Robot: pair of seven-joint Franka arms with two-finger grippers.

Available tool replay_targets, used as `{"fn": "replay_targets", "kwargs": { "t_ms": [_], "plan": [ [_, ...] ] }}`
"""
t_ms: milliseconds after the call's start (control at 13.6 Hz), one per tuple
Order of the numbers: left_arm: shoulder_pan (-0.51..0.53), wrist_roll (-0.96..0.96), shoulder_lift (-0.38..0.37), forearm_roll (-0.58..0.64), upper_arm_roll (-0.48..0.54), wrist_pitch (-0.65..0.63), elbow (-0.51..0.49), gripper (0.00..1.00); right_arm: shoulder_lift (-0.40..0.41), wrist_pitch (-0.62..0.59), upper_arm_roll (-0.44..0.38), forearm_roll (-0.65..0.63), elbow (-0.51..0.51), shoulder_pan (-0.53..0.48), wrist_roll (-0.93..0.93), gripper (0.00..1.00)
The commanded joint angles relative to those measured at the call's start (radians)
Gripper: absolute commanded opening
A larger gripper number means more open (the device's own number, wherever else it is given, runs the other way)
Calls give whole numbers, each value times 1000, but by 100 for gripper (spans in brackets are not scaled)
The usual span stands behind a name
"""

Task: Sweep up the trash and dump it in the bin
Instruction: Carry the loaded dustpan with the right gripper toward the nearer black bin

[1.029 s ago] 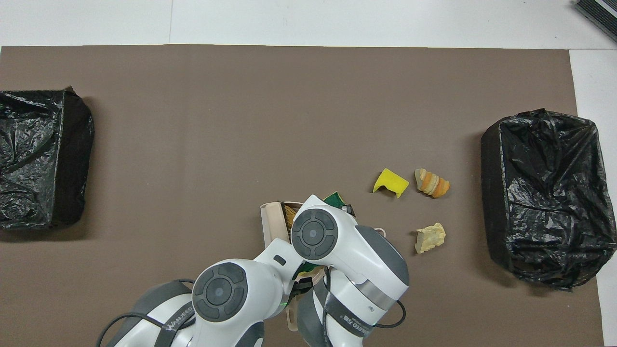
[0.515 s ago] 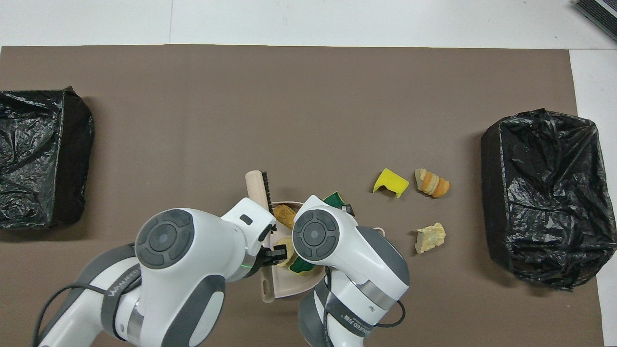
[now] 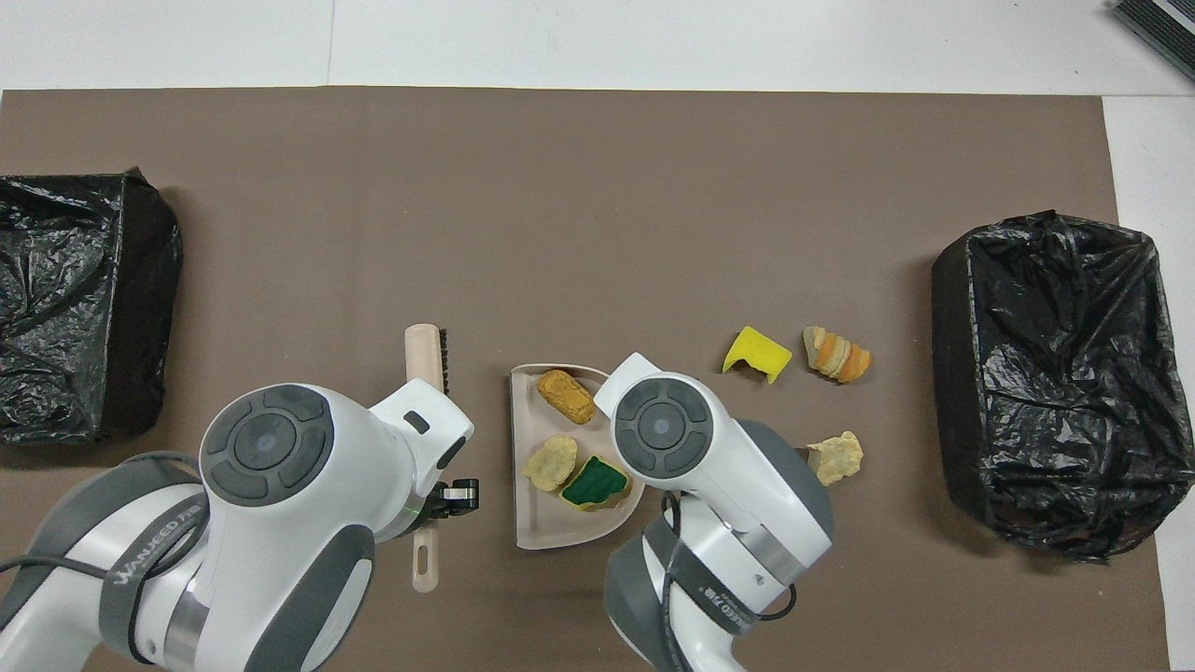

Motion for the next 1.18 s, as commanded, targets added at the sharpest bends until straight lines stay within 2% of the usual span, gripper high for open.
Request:
{"fn": "replay_targets", "kwargs": {
  "t_ms": [0,221,368,515,809,1103],
  "plan": [
    [-44,-24,-68,16,0,-2,-77,0,-69,4,9,41,-12,-60,-45,0],
    [-154,-89,-88,13,-2,48,-182,0,-103,-33,7,44,11,-156,-66,0],
    [-237,-164,-102,9,-3,133,-261,0,-101,-108,4,46,77,-201,-135,0],
    [-303,-209,-144,-42,-8,147,-316,0,-103,-155,1,84,132,-275,-169,0],
    [-294,-260,-150,-109,-153,254,-399,0,-94,-240,-2,87,241,-411,-322,0],
    [-296,-263,-145,-155,-163,262,-414,0,-83,-243,-3,72,284,-597,-558,0]
  ]
}}
